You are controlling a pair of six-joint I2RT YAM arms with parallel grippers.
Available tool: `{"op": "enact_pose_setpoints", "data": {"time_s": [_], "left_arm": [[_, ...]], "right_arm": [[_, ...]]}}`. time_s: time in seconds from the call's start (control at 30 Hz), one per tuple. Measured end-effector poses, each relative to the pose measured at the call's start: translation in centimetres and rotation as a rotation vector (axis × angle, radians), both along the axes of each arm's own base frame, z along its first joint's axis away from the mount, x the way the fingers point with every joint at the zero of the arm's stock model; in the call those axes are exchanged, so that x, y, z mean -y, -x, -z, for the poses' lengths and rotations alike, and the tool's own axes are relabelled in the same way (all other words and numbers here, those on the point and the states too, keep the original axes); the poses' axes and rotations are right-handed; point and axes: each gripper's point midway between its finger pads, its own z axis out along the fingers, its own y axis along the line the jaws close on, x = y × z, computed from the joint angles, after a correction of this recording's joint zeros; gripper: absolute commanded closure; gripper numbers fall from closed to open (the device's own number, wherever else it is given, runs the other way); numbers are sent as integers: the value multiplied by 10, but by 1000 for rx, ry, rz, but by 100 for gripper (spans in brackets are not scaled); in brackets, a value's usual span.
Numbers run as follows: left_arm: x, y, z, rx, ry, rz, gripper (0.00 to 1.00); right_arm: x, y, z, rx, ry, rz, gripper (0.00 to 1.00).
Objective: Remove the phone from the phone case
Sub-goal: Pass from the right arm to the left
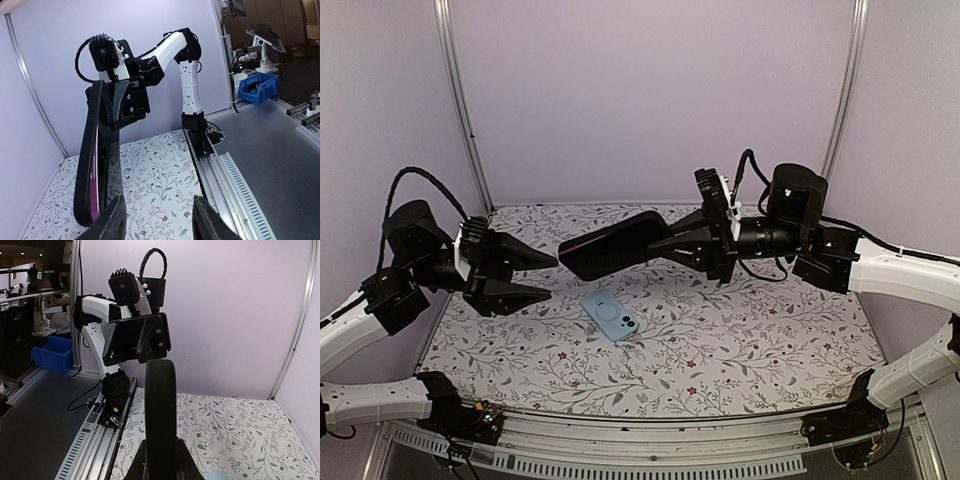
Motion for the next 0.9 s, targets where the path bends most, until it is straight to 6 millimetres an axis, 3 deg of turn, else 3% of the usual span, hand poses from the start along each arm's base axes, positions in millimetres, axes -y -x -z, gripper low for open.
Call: {"op": "enact_pose_setpoints", "data": {"time_s": [0.9], "left_arm": [[-1, -4, -3, 69, 42, -35, 57]], "right_arm": [[-5, 18, 0, 0, 0, -60, 100]]}}
